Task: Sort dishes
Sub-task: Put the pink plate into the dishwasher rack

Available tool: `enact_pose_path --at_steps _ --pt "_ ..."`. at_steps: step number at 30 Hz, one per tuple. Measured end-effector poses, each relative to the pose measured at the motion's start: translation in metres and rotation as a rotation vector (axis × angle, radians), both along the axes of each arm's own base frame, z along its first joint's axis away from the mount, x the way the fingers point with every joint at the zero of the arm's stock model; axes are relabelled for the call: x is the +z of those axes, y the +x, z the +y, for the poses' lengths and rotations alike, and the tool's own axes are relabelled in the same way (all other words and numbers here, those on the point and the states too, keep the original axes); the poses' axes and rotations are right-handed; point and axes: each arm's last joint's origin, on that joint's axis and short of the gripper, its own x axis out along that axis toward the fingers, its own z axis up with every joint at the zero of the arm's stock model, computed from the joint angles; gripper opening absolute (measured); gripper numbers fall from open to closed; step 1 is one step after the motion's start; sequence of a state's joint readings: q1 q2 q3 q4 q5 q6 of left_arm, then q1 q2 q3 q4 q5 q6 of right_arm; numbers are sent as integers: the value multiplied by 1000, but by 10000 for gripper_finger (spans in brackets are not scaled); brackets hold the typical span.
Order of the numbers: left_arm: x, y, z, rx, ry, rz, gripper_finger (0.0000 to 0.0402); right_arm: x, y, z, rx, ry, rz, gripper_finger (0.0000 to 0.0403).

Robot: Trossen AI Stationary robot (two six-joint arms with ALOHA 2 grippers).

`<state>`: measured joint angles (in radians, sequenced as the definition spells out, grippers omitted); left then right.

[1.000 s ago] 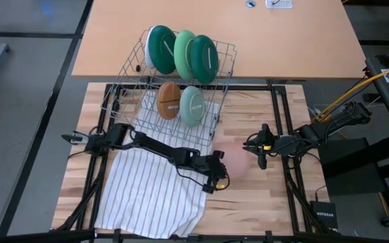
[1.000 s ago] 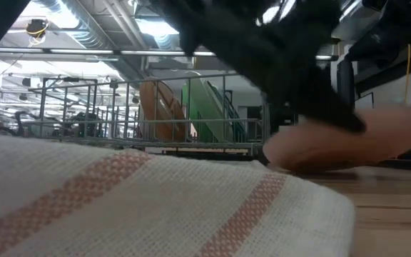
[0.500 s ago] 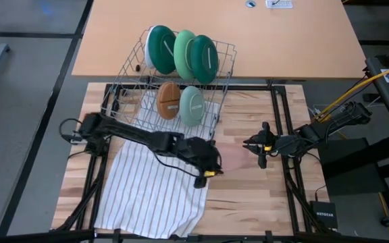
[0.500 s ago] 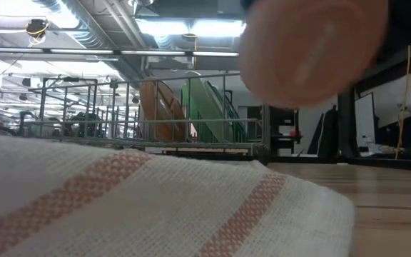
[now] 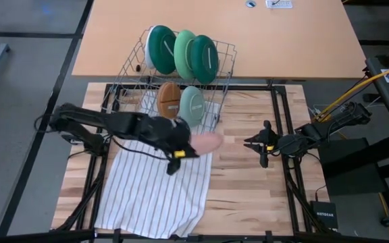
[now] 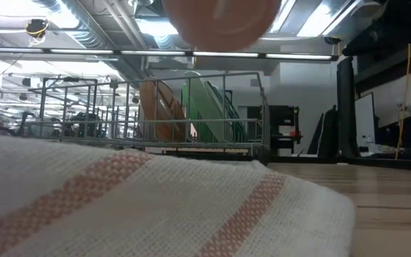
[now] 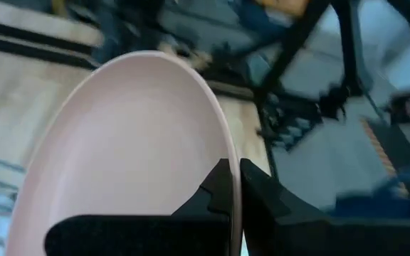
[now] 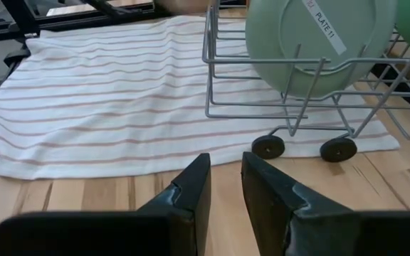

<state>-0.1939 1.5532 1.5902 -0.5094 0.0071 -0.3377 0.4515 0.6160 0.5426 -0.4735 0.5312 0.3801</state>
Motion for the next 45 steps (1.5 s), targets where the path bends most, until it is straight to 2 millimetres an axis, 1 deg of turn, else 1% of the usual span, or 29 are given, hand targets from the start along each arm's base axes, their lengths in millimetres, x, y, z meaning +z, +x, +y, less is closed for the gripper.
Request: enact_pose_path --at_steps 5,10,13,16,18,20,24,26,29,33,35,39,45 --pt "36 -37 14 141 16 -108 1 0 0 0 0 -1 2 85" --pt "66 -93 34 309 92 -159 1 -1 0 0 0 -4 7 85" --pt "75 -131 48 460 158 -145 1 -1 0 0 0 -4 7 85" --pt "77 -165 59 574 178 -135 1 -1 0 0 0 -4 7 85" --pt "70 -185 65 623 152 -133 1 -1 0 0 0 -4 8 85" --pt "57 -201 70 667 114 -132 1 -1 0 0 0 -4 7 85" --pt "17 -227 77 759 13 -138 1 -1 0 0 -1 -5 7 85" --pt "-4 -235 78 791 -56 -195 1 -1 0 0 -1 -4 7 85" --pt "-25 -243 80 811 -142 -354 1 -1 0 0 -2 -5 6 85" --pt "-42 -251 84 829 -191 -583 1 0 0 -1 -21 -11 -6 85" --pt "-51 -254 86 849 -209 -660 1 0 0 -1 -37 -20 -9 85" --pt "-71 -253 91 891 -225 -742 1 1 0 -2 -60 -33 -16 85" --pt "-90 -246 99 961 -214 -795 1 0 0 -2 -60 -33 -15 85"
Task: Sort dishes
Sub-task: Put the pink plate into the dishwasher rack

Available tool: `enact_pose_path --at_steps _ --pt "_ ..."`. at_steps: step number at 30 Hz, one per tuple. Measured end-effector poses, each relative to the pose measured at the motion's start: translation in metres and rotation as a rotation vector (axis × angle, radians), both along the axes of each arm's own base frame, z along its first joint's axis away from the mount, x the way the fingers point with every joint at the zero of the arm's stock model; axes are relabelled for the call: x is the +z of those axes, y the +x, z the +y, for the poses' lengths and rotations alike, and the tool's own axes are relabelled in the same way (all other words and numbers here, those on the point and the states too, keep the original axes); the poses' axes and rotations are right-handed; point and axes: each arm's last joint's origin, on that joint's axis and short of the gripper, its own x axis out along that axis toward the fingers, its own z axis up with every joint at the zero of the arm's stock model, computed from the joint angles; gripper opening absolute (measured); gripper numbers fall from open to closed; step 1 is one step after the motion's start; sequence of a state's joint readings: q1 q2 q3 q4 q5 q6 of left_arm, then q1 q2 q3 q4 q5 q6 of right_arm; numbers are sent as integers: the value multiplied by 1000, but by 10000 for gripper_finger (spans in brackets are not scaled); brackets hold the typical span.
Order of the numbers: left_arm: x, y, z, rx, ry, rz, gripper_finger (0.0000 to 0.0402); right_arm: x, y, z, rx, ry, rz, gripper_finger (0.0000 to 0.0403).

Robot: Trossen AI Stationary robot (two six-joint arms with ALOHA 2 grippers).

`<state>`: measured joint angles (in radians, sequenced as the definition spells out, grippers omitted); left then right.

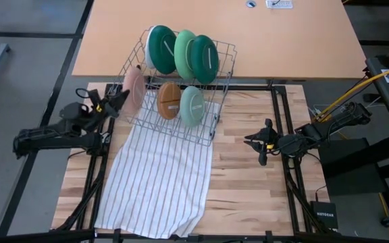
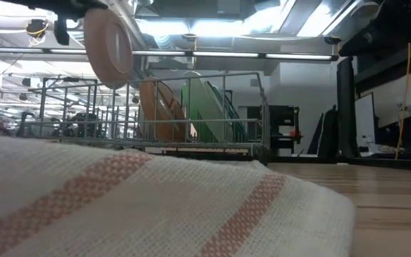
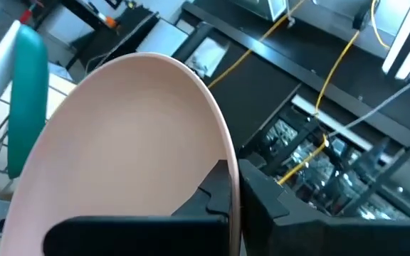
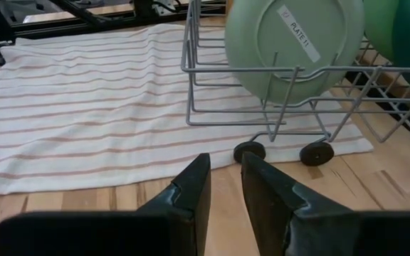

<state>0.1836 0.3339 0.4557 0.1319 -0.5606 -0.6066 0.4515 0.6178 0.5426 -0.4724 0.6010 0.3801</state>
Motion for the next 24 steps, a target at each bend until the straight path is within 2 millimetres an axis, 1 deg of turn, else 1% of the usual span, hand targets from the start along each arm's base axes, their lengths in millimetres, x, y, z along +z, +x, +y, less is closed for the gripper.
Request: enact_pose_path --at_steps 2,7,10,13,20,24 --pt "-4 1 3 6 1 -21 1 0 0 0 -1 0 -1 85" --pt "-14 9 10 -57 35 -36 1 0 0 -1 -17 -9 -5 85" --pt "-18 11 16 -39 25 -48 1 0 0 0 -18 -8 -4 85" --pt "-20 12 24 -21 25 -31 1 0 0 0 -23 3 -6 85" --pt "-25 16 41 -96 0 3 1 0 0 0 -24 5 -7 85" --pt "-28 17 51 -88 -21 2 1 0 0 0 -25 6 -7 85"
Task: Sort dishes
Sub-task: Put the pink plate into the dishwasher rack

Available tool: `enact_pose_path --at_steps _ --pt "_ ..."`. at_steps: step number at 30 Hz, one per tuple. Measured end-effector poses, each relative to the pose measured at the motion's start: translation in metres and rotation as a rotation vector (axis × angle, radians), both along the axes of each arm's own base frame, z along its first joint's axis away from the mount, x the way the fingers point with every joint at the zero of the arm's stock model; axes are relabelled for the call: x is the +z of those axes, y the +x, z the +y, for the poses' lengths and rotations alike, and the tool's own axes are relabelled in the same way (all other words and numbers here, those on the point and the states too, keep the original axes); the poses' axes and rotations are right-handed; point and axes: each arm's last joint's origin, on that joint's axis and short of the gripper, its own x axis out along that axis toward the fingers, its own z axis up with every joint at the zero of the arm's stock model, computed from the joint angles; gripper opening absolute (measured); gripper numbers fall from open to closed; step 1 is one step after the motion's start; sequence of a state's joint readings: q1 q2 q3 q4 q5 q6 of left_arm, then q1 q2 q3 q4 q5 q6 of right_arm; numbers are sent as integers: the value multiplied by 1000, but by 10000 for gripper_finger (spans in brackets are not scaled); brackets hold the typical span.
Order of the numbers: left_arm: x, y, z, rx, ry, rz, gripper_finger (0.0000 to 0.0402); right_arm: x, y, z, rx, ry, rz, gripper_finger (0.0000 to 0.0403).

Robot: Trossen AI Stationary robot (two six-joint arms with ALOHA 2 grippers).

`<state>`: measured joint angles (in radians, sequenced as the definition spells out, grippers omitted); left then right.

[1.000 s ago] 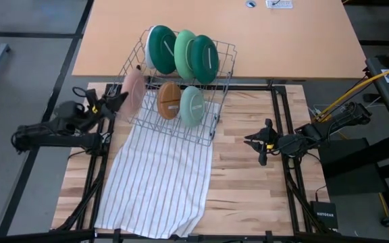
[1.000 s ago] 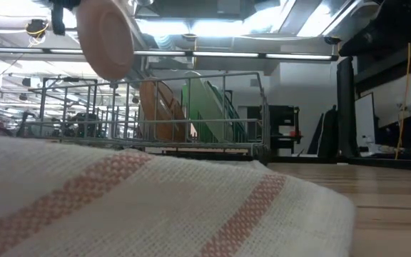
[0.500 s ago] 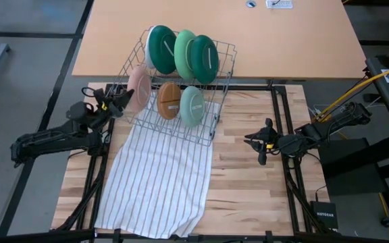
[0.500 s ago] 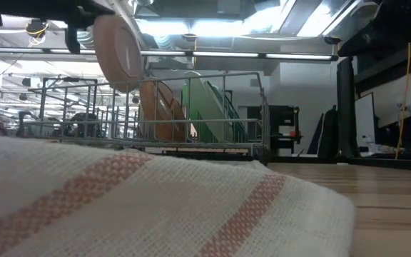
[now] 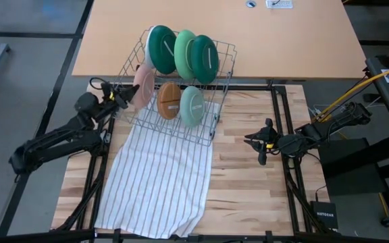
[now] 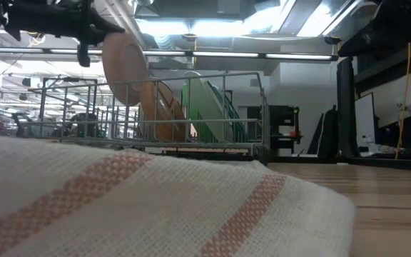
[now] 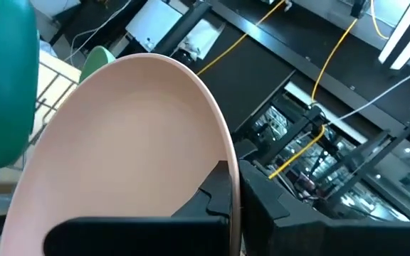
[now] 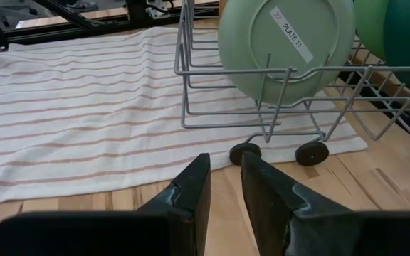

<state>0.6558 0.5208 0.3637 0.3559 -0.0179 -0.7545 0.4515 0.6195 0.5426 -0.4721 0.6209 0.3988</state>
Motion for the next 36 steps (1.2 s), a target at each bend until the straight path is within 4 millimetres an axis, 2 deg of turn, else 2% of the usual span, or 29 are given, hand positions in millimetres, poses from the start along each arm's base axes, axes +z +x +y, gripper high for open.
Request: enact_pose_path --at_steps 20,31,36 --pt "-26 12 36 -3 -165 115 1 0 0 0 0 -1 1 85" --pt "-34 15 40 4 -212 155 2 0 0 0 1 0 2 85" --pt "-38 15 40 6 -236 192 17 0 0 0 2 0 2 85"
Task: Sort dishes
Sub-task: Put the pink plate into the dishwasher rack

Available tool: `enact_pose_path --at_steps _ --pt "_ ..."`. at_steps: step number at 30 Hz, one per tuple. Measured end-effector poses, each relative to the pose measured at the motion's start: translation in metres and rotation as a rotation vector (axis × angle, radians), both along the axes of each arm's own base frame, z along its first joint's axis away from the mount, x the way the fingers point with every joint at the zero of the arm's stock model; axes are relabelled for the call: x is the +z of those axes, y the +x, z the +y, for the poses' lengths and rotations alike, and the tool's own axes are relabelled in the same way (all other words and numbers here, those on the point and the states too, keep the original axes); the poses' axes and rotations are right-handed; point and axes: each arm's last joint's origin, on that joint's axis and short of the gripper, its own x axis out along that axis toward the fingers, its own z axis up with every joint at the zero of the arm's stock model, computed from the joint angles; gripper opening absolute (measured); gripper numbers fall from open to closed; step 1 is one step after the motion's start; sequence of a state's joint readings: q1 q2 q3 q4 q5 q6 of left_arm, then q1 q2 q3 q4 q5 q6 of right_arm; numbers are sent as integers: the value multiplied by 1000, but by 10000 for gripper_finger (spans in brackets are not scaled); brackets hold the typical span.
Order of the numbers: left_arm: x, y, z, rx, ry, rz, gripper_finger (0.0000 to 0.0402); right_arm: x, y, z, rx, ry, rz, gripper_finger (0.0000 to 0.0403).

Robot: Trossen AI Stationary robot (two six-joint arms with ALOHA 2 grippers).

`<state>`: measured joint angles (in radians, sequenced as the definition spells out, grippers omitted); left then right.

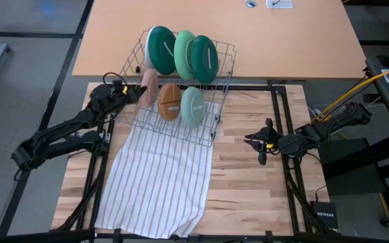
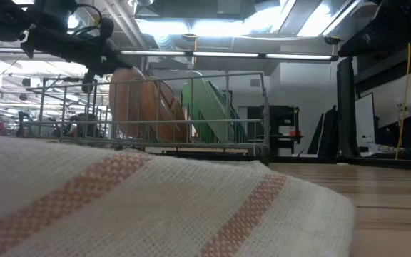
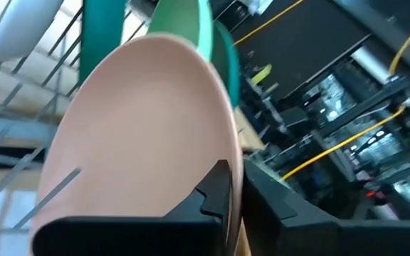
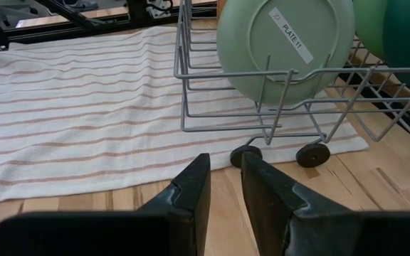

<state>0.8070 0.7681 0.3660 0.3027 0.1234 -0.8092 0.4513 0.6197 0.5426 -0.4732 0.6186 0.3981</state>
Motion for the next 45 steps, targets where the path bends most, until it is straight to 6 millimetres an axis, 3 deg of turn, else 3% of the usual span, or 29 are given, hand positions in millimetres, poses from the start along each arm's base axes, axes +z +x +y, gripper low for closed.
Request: enact_pose_path --at_steps 11,17,29,45 --pt "-19 -2 -4 -23 -143 139 85 0 0 0 1 1 0 85" --pt "-17 -5 -8 -58 -102 156 110 0 0 0 10 6 3 85" --pt "-17 -22 -26 -97 -161 204 106 0 0 1 30 16 9 85" --pt "-16 -23 -25 -38 -120 224 124 0 0 1 30 16 8 85"
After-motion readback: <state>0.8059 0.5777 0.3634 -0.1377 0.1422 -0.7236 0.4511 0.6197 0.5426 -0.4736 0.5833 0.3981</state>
